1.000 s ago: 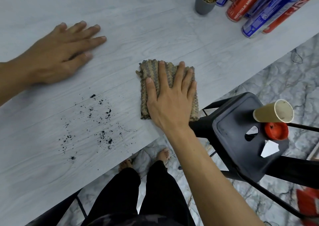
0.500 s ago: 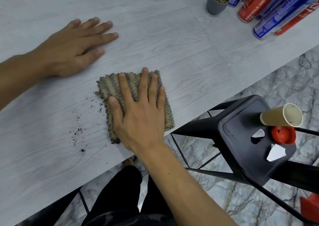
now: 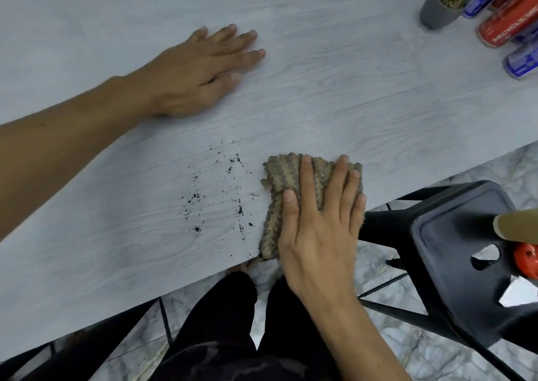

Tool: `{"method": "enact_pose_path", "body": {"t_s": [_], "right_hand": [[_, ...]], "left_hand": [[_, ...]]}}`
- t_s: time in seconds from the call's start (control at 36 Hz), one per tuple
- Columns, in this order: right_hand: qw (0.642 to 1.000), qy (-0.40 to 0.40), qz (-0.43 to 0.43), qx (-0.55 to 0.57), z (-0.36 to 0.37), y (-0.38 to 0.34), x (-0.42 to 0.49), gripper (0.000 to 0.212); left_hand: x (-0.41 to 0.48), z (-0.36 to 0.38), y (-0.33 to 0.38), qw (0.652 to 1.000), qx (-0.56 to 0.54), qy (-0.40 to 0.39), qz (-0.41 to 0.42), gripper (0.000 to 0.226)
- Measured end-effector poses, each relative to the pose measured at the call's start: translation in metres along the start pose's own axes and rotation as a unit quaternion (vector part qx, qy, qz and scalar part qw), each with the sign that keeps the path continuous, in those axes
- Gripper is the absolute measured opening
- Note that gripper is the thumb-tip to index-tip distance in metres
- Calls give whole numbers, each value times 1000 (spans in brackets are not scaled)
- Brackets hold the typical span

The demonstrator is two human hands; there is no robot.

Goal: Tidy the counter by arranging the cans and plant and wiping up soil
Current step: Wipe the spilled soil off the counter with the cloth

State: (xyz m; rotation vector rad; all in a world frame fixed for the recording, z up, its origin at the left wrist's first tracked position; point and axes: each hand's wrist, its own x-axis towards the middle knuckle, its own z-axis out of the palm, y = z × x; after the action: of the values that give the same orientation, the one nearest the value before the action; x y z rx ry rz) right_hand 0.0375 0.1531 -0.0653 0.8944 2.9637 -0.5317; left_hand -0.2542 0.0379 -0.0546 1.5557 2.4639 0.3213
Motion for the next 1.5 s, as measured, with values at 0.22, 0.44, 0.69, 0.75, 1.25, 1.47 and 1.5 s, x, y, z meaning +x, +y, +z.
{"method": "enact_pose_path", "body": {"t_s": [0.22,0.44,0.69,0.75,1.25,1.47,1.5], "right_hand": [[999,-5,50,3,-9,5,30,60],[999,-15,30,-4,-9,-13,71,60],[998,-25,-54,-23,9,-69,96,60],[996,-23,-81,-32,14,-78,93,60],[987,-10,-161,5,36,-83,-7,56],[996,-1,-93,-7,28,-54,-31,57],[996,-2,-83,-8,27,-51,-30,58]], "left_hand": [[-37,-9,-14,1000,-11,13,-13,56],[-48,-3,-24,999,22,11,-25,55],[-50,-2,-25,999,22,11,-28,55],[-51,-1,-25,999,25,15,-28,55],[-53,-2,-25,999,37,15,-23,56],[-52,0,-27,999,42,9,-23,57],[-52,0,-28,999,41,9,-23,57]]}}
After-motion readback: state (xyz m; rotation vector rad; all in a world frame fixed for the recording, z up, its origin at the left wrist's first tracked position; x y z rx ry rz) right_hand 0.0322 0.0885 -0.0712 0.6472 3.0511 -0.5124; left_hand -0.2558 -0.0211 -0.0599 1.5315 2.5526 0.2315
